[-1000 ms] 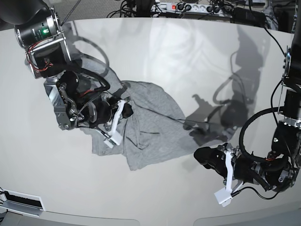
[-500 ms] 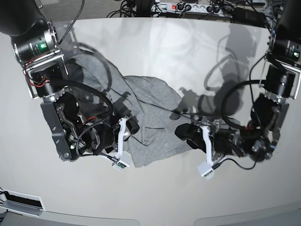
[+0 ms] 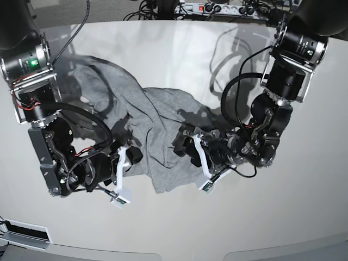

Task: Layout the t-shirt on the table in an organized manner, then fold the t-shirt properly
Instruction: 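Move both grippers onto the bunched shirt and grasp its fabric, then pull the grasped fabric apart with both grippers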

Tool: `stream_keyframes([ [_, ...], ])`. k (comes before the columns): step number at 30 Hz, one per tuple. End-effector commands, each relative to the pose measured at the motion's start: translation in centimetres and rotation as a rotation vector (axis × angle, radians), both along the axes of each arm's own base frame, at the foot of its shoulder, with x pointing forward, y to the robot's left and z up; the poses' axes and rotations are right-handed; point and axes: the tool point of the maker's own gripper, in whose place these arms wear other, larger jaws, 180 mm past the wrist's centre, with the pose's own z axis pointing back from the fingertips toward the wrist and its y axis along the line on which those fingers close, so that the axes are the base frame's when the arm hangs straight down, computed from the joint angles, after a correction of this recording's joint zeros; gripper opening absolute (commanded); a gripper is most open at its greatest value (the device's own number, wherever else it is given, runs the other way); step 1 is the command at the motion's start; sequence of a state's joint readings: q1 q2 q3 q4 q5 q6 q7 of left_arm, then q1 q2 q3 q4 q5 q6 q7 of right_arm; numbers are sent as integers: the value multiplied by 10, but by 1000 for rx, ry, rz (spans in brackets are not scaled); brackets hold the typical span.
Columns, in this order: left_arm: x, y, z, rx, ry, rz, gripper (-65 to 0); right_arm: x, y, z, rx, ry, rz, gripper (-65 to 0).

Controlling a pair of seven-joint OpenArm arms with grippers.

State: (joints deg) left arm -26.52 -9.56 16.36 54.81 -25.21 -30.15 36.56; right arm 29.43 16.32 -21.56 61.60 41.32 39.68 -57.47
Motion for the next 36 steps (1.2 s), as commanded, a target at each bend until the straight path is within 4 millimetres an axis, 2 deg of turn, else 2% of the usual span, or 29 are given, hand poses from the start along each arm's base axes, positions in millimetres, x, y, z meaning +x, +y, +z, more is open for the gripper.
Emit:
stream_keyframes([
  [1, 15, -5, 15, -43, -42, 19, -273, 16, -8, 19, 10, -55, -9, -397],
  [3, 18, 0, 6, -44, -29, 69, -297, 17, -18, 19, -6, -57, -20, -397],
  [6, 19, 7, -3, -31, -37, 93, -393, 18, -28, 19, -17, -58, -34, -397],
  [8, 21, 7, -3, -37, -47, 98, -434, 18, -32, 20, -7, -53, -41, -397],
  [12, 24, 5, 1, -51, -61, 101, -533, 17, -29, 26, 42, -46, -49, -397],
  [14, 25, 2, 3, -60, -69, 101, -633, 17, -26, 28, 59, -43, -49, -397],
  [15, 26, 2, 4, -62, -69, 101, -650, 17, -26, 28, 62, -43, -49, -397],
  [19, 29, -2, 13, -75, -60, 94, -650, 17, -26, 28, 61, -44, -50, -397],
  [24, 40, -6, 35, -55, -97, 61, -650, 17, -26, 28, 60, -43, -50, -397],
  [29, 50, -2, 38, -62, -139, 127, -650, 17, -26, 28, 61, -43, -50, -397],
  [30, 50, -2, 37, -56, -157, 125, -599, 17, -26, 28, 61, -43, -50, -397],
  [32, 50, -2, 31, -26, -183, 115, -432, 17, -26, 27, 60, -43, -50, -397],
  [33, 50, -3, 28, -19, -190, 114, -373, 16, -27, 27, 57, -39, -48, -397],
  [34, 50, -4, 24, -22, -191, 118, -351, 15, -27, 26, 52, -35, -47, -397],
  [36, 51, 0, 14, -16, -187, 150, -351, 15, -27, 26, 50, -33, -46, -397],
])
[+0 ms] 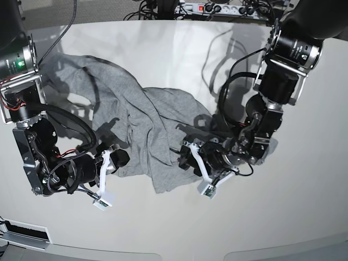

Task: Layout the t-shirt on the table in an organized manner, then fold the t-shirt properly
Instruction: 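Pull the grasped fabric apart with both grippers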

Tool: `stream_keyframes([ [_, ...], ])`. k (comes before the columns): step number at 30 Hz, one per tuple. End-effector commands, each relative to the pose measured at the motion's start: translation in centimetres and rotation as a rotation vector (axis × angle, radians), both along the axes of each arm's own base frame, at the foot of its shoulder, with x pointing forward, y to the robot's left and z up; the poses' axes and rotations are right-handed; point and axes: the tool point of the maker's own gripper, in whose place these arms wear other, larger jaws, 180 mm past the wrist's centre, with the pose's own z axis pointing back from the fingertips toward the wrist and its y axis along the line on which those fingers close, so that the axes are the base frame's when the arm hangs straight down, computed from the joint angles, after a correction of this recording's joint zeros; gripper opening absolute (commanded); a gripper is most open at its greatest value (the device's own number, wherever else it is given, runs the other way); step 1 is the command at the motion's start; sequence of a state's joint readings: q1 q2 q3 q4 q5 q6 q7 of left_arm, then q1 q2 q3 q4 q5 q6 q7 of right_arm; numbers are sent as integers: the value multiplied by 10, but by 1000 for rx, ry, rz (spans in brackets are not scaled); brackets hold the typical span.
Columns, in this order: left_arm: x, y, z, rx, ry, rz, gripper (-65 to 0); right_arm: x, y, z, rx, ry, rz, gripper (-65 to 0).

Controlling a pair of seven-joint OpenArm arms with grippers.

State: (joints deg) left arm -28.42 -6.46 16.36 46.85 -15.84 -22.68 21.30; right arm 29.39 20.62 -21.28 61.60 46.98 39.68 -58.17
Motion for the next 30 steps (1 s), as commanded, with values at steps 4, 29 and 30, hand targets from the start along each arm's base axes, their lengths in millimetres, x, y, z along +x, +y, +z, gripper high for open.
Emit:
stream_keyframes([
  [4, 11, 4, -5, -24, -34, 48, -351, 15, 0, 21, 23, -54, -1, -397],
  [29, 19, -48, 90, -89, -156, -131, -650, 35, -2, 42, 116, -138, -77, -397],
  [30, 18, -51, 97, -79, -167, -145, -650, 36, -3, 42, 117, -140, -80, -397],
])
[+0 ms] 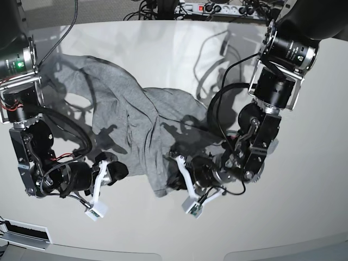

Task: Layout the t-shirt on the table in an organized manner, then fold the t-shirt properly
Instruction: 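Pull the grasped fabric apart with both grippers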

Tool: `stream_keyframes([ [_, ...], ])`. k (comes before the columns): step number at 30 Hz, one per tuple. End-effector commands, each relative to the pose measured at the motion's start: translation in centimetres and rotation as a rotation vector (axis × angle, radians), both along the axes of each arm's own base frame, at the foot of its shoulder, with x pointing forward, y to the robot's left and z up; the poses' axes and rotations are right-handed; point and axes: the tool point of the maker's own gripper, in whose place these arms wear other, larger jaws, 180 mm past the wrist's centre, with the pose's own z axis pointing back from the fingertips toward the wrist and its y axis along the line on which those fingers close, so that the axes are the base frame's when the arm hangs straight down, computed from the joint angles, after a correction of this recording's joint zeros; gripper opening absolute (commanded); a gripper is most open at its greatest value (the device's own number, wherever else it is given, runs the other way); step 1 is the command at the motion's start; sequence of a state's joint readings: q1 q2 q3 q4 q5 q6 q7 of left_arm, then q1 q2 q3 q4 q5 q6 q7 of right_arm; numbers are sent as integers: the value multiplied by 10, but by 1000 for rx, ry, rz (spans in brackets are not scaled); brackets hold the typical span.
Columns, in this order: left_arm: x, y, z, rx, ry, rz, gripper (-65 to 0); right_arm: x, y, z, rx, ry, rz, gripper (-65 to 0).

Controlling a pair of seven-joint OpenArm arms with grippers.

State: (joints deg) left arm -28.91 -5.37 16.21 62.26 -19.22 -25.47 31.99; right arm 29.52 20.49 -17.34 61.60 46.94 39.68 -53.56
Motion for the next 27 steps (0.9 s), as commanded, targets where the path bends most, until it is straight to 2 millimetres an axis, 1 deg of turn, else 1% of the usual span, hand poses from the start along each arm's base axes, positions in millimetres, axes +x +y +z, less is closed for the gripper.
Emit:
stream_keyframes([
  [1, 12, -9, 32, -35, -75, -15, -650, 15, -1, 22, 23, -61, -5, -397],
  [3, 12, -12, 42, -30, -97, -29, -650, 15, -3, 19, 0, -61, -4, -397],
  [5, 11, -13, 47, -27, -108, -35, -650, 15, -10, 13, -55, -64, -2, -397],
  [9, 13, -5, 41, 35, -125, -33, -650, 14, -33, -3, -223, -60, 7, -398],
  [11, 14, 5, 38, 52, -123, -24, -650, 12, -37, -4, -232, -48, 6, -435],
  [13, 16, 17, 35, 75, -124, -13, -650, 10, -34, 2, -164, -29, -1, -476],
  [15, 17, 30, 33, 91, -123, -2, -650, 5, -31, 13, -66, -2, -7, -477],
  [17, 17, 42, 30, 104, -116, 9, -650, 0, -32, 26, -19, 12, 9, -481],
  [18, 18, 48, 29, 112, -113, 15, -650, -5, -33, 31, -23, 20, 28, -512],
  [20, 18, 60, 28, 117, -107, 27, -650, -18, -34, 39, -52, 34, 84, -628],
  [21, 18, 64, 28, 114, -104, 31, -650, -26, -33, 44, -53, 35, 114, -650],
  [23, 18, 70, 28, 112, -98, 38, -650, -47, -27, 52, -41, 36, 181, -650],
  [27, 18, 72, 27, 110, -92, 42, -650, -103, -10, 60, -8, 50, 334, -650],
])
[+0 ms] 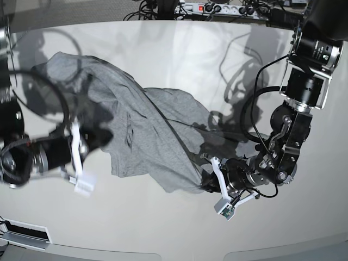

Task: Layout the t-shirt on the table in an organized manner, then fold the t-shirt properly
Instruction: 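Pull the grasped fabric apart with both grippers, then lift the grey shirt with both grippers and swing it across the table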

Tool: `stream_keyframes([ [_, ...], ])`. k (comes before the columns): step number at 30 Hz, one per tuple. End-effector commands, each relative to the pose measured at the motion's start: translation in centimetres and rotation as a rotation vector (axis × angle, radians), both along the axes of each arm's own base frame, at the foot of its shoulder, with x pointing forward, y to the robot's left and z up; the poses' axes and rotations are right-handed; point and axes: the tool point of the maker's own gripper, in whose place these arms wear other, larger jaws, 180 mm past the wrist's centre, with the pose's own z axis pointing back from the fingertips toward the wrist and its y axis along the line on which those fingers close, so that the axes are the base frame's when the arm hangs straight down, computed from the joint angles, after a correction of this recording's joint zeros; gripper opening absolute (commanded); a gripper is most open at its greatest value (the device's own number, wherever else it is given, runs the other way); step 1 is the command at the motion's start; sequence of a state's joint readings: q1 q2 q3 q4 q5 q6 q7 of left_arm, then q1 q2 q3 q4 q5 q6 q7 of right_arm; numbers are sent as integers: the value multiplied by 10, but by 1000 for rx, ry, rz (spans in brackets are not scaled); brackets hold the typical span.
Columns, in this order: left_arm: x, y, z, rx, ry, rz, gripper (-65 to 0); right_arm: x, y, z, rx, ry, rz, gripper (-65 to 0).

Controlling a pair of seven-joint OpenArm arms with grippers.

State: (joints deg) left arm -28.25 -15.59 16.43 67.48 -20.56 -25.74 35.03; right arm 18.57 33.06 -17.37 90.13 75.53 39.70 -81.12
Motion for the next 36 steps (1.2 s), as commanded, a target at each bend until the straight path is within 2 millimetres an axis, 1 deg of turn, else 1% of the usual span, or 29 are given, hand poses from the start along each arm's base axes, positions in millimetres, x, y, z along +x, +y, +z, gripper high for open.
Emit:
stream_keyframes([
  [1, 15, -6, 26, -42, -67, -3, -650, -2, 4, 18, 41, -49, 24, -650],
  [2, 15, -6, 26, -43, -67, -3, -650, -15, 6, 15, 35, -46, 47, -650],
  [4, 15, -5, 26, -42, -67, -2, -650, -41, 4, 4, 6, -20, 77, -650],
  [6, 15, -5, 26, -42, -67, -2, -650, -65, -3, -12, -33, 24, 91, -650],
  [9, 15, -6, 26, -43, -67, -3, -650, -95, -18, -39, -114, 98, 88, -650],
  [10, 15, -6, 26, -43, -67, -3, -650, -103, -25, -50, -163, 114, 86, -626],
  [12, 15, -6, 26, -43, -67, -3, -650, -112, -37, -68, -239, 110, 68, -529],
  [15, 14, -6, 27, -46, -66, -3, -650, -113, -50, -86, -324, 51, 38, -398],
  [16, 15, -6, 27, -46, -66, -2, -650, -111, -54, -90, -347, 23, 31, -370],
  [17, 15, -6, 27, -46, -66, -3, -650, -110, -58, -93, -370, 1, 25, -359],
  [19, 15, -6, 27, -46, -66, -3, -650, -106, -64, -99, -404, -41, -16, -359],
  [21, 15, -6, 27, -46, -66, -3, -650, -104, -66, -106, -415, -87, -56, -359],
  [23, 15, -7, 27, -48, -66, -3, -650, -106, -68, -114, -426, -116, -69, -359],
  [26, 14, -8, 27, -51, -66, -5, -650, -117, -75, -128, -480, -91, -66, -359],
  [28, 14, -9, 27, -52, -66, -5, -650, -122, -77, -134, -487, -71, -71, -359],
  [30, 14, -8, 27, -51, -66, -4, -650, -121, -80, -138, -498, -64, -89, -359],
  [32, 14, -9, 27, -52, -66, -4, -650, -116, -84, -138, -512, -84, -121, -369],
  [33, 14, -9, 27, -52, -66, -5, -650, -112, -87, -138, -528, -93, -137, -394],
  [34, 14, -9, 27, -52, -66, -5, -650, -111, -89, -137, -535, -94, -151, -443],
  [36, 14, -9, 27, -52, -66, -5, -650, -110, -92, -137, -552, -92, -160, -580],
])
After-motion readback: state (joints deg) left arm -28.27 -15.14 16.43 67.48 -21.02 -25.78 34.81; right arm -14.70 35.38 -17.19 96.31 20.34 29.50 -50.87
